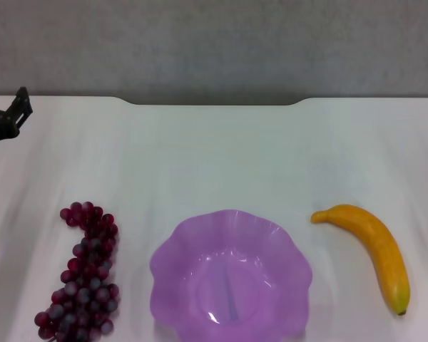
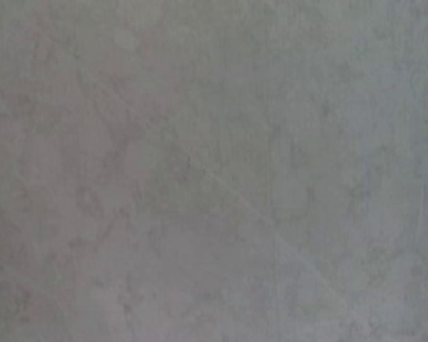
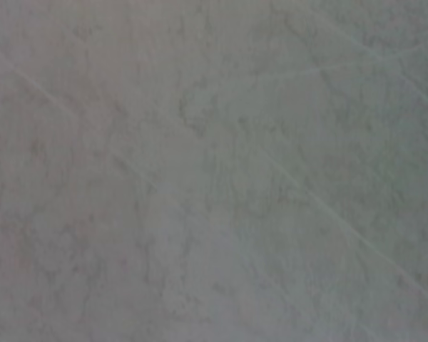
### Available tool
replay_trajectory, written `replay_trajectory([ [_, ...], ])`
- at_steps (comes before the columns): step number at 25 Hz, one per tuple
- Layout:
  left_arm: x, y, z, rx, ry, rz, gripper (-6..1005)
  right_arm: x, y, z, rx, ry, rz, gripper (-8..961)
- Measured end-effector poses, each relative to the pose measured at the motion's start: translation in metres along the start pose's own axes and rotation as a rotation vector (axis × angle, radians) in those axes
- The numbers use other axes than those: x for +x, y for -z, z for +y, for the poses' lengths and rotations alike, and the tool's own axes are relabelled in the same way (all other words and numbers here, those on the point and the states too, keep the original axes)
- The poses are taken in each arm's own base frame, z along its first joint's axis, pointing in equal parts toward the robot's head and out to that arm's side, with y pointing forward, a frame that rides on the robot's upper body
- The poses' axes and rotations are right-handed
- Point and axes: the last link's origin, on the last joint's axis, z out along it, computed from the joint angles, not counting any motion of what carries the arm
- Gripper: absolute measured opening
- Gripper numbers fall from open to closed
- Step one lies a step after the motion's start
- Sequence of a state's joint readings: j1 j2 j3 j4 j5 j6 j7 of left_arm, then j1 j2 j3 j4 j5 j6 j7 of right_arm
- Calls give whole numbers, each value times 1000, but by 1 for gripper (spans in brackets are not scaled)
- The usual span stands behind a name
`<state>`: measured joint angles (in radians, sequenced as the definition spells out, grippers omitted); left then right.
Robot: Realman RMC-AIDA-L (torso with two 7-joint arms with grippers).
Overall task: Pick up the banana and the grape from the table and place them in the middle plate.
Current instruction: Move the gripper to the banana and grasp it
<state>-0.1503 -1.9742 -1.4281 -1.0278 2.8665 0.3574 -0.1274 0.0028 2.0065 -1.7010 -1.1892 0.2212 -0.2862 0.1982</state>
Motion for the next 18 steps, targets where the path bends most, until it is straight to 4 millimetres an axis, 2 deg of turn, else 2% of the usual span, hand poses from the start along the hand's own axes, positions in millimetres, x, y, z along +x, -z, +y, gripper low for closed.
replay_trajectory([
  [14,1,0,-1,0,-5,-1,748,-5,-1,13,-33,13,9,770],
  [18,0,0,-2,0,-6,-2,748,-10,-3,19,-37,11,58,768],
])
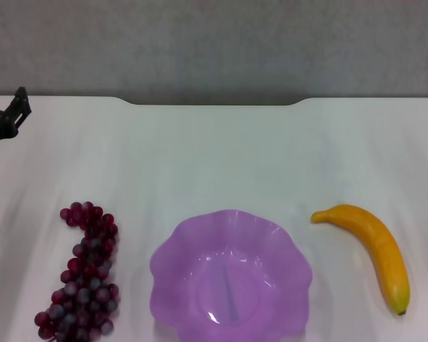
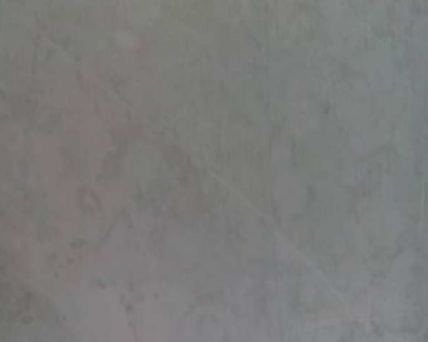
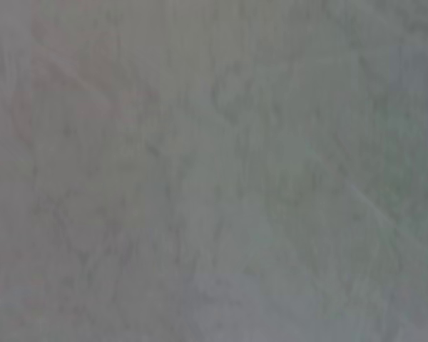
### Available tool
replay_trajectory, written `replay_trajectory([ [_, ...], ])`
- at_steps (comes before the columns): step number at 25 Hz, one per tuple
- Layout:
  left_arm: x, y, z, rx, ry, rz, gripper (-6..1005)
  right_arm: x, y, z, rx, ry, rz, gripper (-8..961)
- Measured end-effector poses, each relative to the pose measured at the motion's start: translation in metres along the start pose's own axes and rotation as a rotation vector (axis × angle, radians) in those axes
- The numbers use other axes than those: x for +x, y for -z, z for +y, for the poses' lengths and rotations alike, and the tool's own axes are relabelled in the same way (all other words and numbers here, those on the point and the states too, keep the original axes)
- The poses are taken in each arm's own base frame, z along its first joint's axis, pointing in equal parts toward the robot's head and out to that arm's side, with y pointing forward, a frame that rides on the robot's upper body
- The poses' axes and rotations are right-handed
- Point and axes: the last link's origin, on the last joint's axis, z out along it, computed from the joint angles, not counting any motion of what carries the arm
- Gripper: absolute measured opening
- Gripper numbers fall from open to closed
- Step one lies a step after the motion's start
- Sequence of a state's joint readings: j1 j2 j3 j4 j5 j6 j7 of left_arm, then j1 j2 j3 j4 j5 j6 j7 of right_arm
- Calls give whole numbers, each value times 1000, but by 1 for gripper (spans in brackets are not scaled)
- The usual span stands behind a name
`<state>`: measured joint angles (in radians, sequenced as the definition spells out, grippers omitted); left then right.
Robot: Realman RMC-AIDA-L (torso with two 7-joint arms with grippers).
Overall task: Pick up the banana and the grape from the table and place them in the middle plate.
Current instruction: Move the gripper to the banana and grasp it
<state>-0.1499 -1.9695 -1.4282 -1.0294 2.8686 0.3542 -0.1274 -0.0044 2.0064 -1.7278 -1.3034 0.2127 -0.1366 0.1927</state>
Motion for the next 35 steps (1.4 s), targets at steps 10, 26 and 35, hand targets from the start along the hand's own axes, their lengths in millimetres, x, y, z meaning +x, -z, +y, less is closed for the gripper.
replay_trajectory([
  [10,-1,1,-1,3,2,-1,748,-30,7,24,-15,79,247,769],
  [26,3,0,-1,3,5,8,747,-15,-7,14,-144,5,541,770],
  [35,3,0,-1,3,7,9,746,14,-27,23,-181,6,670,768],
])
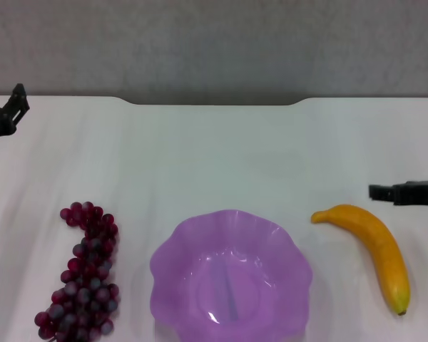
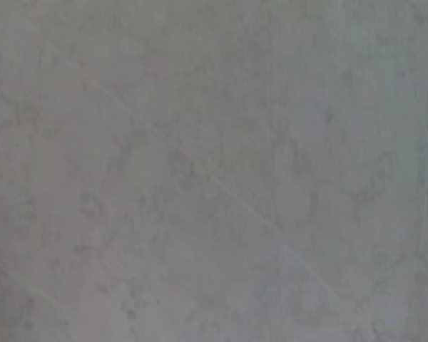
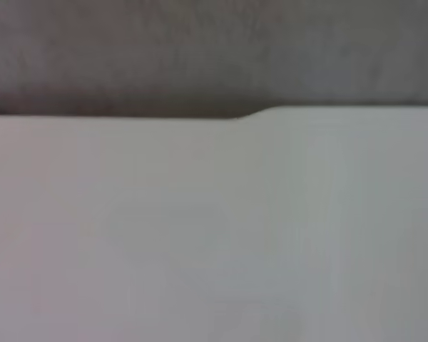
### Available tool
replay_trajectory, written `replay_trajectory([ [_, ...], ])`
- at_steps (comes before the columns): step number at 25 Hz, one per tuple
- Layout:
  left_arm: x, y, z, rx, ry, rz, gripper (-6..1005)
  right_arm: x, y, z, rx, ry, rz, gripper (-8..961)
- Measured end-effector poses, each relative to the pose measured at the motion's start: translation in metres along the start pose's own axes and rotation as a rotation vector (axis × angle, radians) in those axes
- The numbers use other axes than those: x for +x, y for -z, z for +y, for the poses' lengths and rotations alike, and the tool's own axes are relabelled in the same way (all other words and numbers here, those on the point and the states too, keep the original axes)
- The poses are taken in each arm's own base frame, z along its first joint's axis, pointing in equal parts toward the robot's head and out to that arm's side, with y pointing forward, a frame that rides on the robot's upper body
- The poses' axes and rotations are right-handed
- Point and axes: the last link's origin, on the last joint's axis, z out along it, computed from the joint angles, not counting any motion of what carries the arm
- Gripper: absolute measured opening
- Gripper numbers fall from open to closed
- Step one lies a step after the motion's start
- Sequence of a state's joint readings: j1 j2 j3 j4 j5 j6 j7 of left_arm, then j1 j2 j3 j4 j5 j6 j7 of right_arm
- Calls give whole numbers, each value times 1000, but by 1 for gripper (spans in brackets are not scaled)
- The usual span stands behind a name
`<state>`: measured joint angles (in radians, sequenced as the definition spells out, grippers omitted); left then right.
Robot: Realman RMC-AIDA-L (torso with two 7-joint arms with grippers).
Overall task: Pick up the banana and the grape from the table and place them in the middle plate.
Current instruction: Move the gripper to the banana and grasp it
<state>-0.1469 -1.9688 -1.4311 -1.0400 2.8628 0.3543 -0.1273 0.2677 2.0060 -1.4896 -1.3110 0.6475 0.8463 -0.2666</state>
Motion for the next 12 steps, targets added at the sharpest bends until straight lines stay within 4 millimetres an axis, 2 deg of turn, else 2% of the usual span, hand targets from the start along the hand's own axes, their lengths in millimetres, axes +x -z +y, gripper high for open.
replay_trajectory([
  [5,0,0,0,0,0,0,746,5,-12,6,-53,3,53,770],
  [12,0,0,-1,1,0,1,746,14,-21,3,-50,-11,101,769],
])
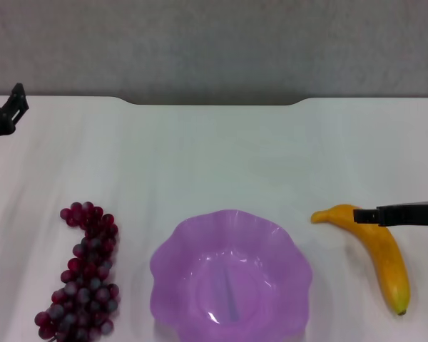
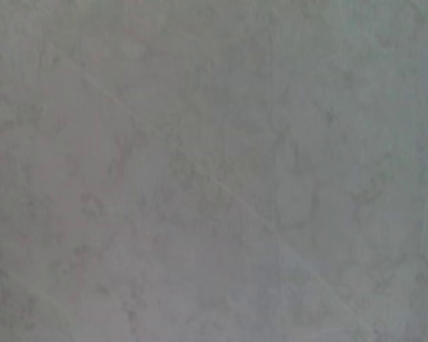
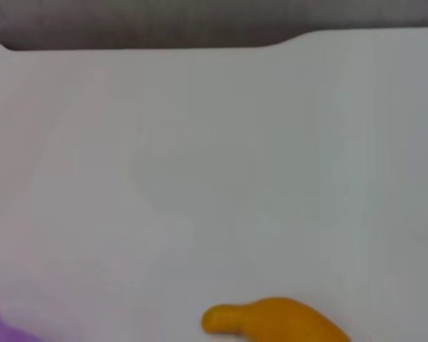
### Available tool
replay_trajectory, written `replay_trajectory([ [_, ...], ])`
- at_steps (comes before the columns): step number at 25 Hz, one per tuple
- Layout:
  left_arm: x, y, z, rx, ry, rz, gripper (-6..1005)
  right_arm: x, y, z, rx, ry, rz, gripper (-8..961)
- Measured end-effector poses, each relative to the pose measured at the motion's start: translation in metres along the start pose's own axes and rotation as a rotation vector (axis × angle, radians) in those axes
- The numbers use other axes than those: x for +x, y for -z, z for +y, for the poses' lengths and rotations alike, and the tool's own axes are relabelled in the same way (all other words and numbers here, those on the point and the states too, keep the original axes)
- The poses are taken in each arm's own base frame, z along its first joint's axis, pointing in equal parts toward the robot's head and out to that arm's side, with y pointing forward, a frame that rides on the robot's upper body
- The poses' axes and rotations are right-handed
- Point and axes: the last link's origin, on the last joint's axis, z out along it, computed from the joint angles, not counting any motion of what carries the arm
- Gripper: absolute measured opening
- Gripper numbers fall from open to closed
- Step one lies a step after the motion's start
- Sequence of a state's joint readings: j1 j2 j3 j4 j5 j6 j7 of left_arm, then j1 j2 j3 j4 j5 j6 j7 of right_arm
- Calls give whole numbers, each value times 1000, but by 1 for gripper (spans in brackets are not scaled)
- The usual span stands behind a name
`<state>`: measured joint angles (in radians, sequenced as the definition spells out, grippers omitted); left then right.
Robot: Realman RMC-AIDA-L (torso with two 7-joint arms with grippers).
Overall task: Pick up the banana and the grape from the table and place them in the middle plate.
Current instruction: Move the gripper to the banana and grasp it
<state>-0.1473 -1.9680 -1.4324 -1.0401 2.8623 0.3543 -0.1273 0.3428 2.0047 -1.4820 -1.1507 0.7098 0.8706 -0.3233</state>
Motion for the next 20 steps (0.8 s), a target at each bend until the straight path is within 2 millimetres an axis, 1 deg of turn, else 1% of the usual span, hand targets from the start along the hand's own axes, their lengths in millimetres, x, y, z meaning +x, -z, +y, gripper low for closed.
replay_trajectory([
  [6,0,0,0,1,0,1,745,2,-3,-4,9,-4,16,769],
  [15,1,-1,1,-1,2,3,745,4,-23,-6,14,15,82,768],
  [20,1,-1,2,-2,3,8,745,6,-29,-7,16,18,98,768],
])
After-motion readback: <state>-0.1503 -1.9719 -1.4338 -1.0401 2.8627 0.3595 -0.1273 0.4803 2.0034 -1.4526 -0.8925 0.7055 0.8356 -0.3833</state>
